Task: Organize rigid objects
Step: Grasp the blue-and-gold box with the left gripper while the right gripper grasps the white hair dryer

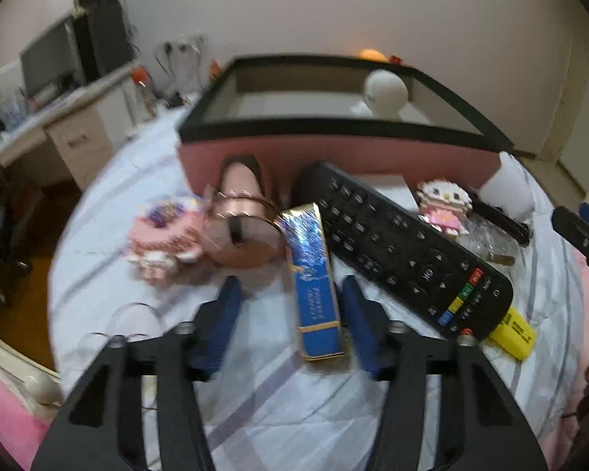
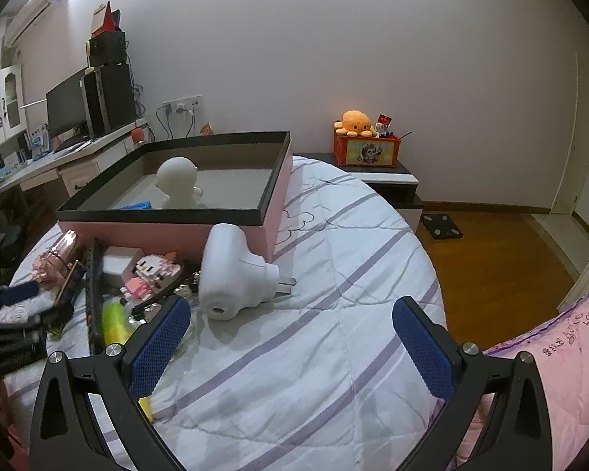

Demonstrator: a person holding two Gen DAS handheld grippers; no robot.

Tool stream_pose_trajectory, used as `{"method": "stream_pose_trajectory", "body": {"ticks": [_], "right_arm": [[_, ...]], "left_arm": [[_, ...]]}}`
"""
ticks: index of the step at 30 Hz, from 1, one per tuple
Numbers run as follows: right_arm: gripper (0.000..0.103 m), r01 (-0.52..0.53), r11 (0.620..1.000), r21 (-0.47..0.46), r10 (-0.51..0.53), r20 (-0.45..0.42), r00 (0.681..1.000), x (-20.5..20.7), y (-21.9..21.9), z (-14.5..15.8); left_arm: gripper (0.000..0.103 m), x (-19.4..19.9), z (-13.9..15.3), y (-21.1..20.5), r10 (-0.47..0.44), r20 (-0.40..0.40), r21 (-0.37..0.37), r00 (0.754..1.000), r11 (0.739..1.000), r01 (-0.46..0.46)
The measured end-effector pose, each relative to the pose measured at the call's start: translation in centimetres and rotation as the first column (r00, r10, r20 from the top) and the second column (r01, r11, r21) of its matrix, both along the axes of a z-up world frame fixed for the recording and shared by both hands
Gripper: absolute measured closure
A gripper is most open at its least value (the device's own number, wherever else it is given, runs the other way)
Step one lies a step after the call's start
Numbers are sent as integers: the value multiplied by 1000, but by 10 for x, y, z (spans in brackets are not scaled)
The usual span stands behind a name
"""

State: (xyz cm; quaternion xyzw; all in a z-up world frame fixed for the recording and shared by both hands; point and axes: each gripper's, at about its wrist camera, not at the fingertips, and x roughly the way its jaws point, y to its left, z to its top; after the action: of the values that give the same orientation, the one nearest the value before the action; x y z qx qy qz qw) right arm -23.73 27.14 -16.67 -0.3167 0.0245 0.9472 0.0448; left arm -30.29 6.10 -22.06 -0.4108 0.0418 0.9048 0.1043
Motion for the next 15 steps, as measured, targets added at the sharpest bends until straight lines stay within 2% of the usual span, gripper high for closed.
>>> {"method": "stream_pose_trajectory", "body": {"ticks": [2, 3, 7, 10, 15], "right_arm": [[0, -8, 1000, -24, 8, 2, 1000, -3, 3, -1], [0, -11, 999, -38, 11, 1, 1000, -5, 4, -1], [0, -27, 999, -45, 27, 13, 1000, -18, 1, -3], [0, -27, 998, -64, 30, 48, 998, -33, 1, -8], [0, -40, 994, -99, 54, 142, 988, -60, 0, -22]], "left_arm": [[60, 4, -2, 5, -21, -23, -30, 1000, 999, 20], [64, 5, -2, 6, -31, -26, -35, 999, 999, 30], [74, 15, 1, 4, -70, -21, -36, 997, 997, 70], [79, 23, 4, -3, -84, -12, -37, 996, 996, 83], [79, 35, 6, -15, -97, 0, -14, 995, 995, 97]]}}
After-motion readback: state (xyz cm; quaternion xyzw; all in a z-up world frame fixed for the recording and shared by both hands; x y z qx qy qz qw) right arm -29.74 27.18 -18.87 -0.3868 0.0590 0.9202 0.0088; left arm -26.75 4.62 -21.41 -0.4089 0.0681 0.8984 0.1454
